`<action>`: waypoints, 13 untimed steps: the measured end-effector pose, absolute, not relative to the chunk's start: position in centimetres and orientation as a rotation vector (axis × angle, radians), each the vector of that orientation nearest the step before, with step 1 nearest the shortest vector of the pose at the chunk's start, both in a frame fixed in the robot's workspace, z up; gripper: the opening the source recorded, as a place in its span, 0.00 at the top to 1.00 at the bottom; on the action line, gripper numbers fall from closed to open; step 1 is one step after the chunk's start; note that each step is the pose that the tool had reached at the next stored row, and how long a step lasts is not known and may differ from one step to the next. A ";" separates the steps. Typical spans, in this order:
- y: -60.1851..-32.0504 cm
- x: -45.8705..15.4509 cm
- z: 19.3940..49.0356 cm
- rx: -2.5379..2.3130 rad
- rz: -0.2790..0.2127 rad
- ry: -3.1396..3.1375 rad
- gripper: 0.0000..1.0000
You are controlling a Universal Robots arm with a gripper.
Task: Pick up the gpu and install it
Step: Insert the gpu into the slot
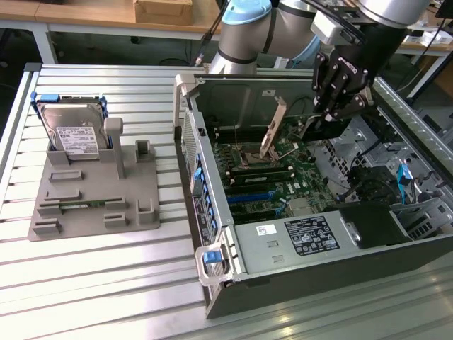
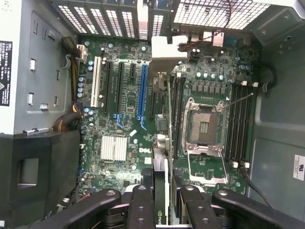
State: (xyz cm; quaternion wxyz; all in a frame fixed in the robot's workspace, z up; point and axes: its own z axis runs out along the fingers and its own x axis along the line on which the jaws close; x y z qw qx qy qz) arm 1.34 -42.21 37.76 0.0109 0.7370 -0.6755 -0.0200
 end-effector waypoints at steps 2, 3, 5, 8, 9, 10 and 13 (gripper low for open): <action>-42.2 1.3 37.6 2.299 -0.063 -2.108 0.73; -42.2 1.3 36.7 2.300 -0.064 -2.108 0.73; -42.2 1.3 36.5 2.300 -0.064 -2.108 0.73; -42.2 1.3 36.4 2.300 -0.064 -2.109 0.73; -42.2 1.3 36.4 2.300 -0.064 -2.109 0.73; -42.2 1.3 36.4 2.300 -0.064 -2.109 0.73; -42.2 1.3 36.2 2.300 -0.065 -2.109 0.73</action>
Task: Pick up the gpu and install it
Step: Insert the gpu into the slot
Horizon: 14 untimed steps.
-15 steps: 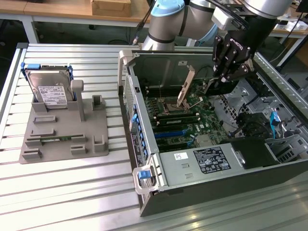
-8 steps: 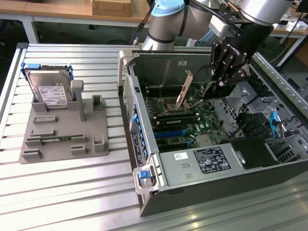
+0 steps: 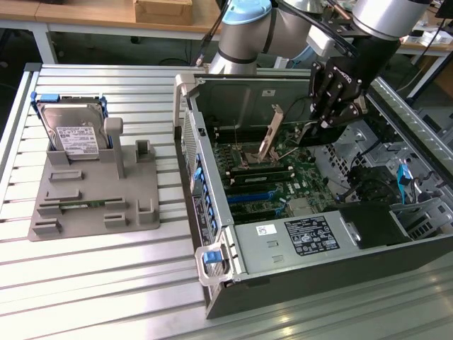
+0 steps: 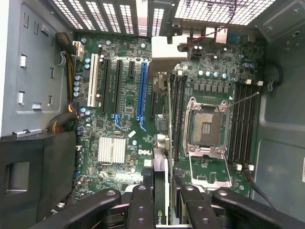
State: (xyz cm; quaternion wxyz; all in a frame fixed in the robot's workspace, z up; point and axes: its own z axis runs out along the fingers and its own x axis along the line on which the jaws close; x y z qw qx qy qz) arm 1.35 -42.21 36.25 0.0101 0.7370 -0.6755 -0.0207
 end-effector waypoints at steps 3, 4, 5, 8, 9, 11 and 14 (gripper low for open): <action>-42.2 1.3 36.0 2.301 -0.065 -2.109 0.73; -42.2 1.3 35.9 2.301 -0.065 -2.109 0.73; -42.2 1.3 35.9 2.301 -0.065 -2.109 0.73; -42.2 1.3 35.5 2.301 -0.065 -2.109 0.73; -42.2 1.3 35.4 2.301 -0.066 -2.109 0.73; -42.2 1.3 35.3 2.301 -0.066 -2.109 0.73; -42.2 1.3 35.1 2.301 -0.066 -2.109 0.73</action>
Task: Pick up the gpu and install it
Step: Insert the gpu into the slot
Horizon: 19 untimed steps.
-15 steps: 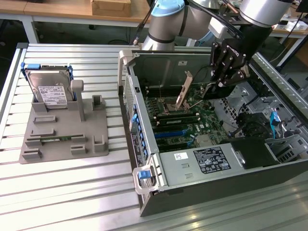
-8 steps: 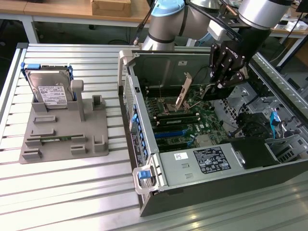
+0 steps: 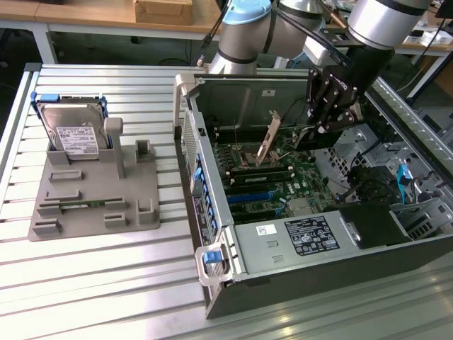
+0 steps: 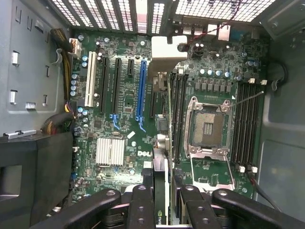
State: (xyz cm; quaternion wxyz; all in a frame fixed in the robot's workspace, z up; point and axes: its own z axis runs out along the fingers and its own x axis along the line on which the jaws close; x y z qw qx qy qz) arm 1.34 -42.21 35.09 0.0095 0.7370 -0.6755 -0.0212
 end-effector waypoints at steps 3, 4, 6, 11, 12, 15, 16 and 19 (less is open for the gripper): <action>-42.2 1.3 34.8 2.302 -0.067 -2.110 0.73; -42.2 1.3 34.7 2.302 -0.067 -2.110 0.73; -42.2 1.3 34.6 2.302 -0.067 -2.110 0.73; -42.2 1.3 34.2 2.302 -0.068 -2.110 0.73; -42.2 1.3 34.1 2.302 -0.068 -2.110 0.73; -42.2 1.3 33.9 2.302 -0.068 -2.110 0.73; -42.2 1.3 33.8 2.302 -0.068 -2.110 0.73; -42.2 1.3 33.5 2.303 -0.069 -2.110 0.73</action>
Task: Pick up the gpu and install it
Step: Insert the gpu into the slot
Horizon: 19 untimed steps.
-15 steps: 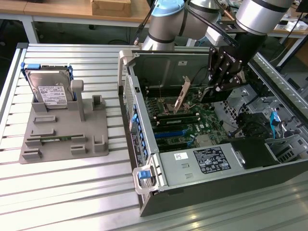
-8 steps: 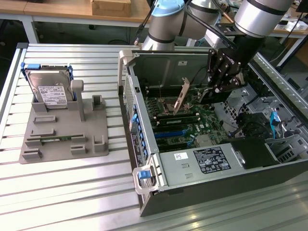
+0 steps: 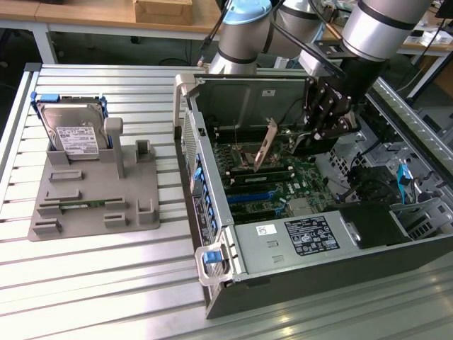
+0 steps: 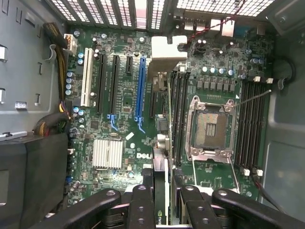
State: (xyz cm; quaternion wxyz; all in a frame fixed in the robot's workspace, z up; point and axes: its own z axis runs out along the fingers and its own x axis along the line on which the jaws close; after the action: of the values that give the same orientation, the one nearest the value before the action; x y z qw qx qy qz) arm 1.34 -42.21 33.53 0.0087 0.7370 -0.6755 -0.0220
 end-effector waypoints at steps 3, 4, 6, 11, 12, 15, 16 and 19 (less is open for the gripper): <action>-42.2 1.3 33.3 2.303 -0.069 -2.110 0.73; -42.2 1.3 33.2 2.303 -0.069 -2.111 0.73; -42.2 1.3 33.0 2.303 -0.069 -2.111 0.73; -42.2 1.3 32.5 2.303 -0.070 -2.111 0.73; -42.2 1.3 32.1 2.303 -0.070 -2.111 0.73; -42.2 1.3 31.8 2.303 -0.070 -2.111 0.73; -42.2 1.3 31.7 2.303 -0.070 -2.111 0.73; -42.2 1.3 31.5 2.303 -0.071 -2.111 0.73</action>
State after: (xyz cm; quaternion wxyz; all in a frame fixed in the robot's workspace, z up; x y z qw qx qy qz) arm 1.34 -42.21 31.50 0.0081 0.7370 -0.6755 -0.0226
